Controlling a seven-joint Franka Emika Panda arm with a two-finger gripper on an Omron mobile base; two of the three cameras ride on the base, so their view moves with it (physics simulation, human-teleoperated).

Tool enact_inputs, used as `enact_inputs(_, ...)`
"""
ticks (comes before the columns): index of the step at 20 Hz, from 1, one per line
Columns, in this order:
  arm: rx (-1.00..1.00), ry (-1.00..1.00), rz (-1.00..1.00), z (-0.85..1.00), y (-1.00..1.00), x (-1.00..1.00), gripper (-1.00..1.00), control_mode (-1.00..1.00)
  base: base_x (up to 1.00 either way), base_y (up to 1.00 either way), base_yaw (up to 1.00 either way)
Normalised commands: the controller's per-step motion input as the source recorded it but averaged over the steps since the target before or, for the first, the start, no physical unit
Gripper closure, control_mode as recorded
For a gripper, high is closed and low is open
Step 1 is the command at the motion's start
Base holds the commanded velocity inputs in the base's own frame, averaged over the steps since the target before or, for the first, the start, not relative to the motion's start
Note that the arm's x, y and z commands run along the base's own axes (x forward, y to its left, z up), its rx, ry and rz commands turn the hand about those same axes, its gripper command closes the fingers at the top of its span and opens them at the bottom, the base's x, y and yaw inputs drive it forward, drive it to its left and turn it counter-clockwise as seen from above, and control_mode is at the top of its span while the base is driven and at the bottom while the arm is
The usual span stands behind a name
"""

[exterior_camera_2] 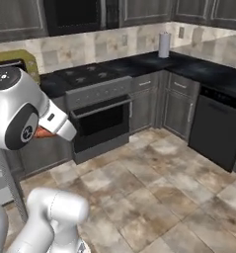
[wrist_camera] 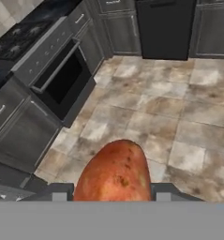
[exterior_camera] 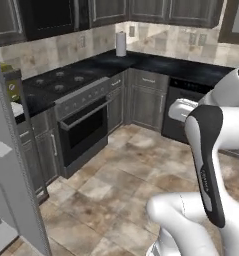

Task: Take the sweet potato and tomato out of the freezer and place them in the tupperware container on the counter. Then put the tupperware containing the vegetables back in the freezer.

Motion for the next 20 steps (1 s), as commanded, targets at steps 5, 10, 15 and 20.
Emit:
enact_inputs(5,0.00,0.00,0.00,0.00,0.00,0.00,1.00,1.00,1.00,-0.34,0.63)
enact_inputs(10,0.00,0.00,0.00,0.00,0.00,0.00,1.00,1.00,0.99,-0.25,0.68)
enact_inputs(15,0.00,0.00,0.00,0.00,0.00,0.00,1.00,1.00,1.00,-0.23,0.68)
enact_inputs(20,0.00,0.00,0.00,0.00,0.00,0.00,1.00,1.00,0.87,-0.35,0.66)
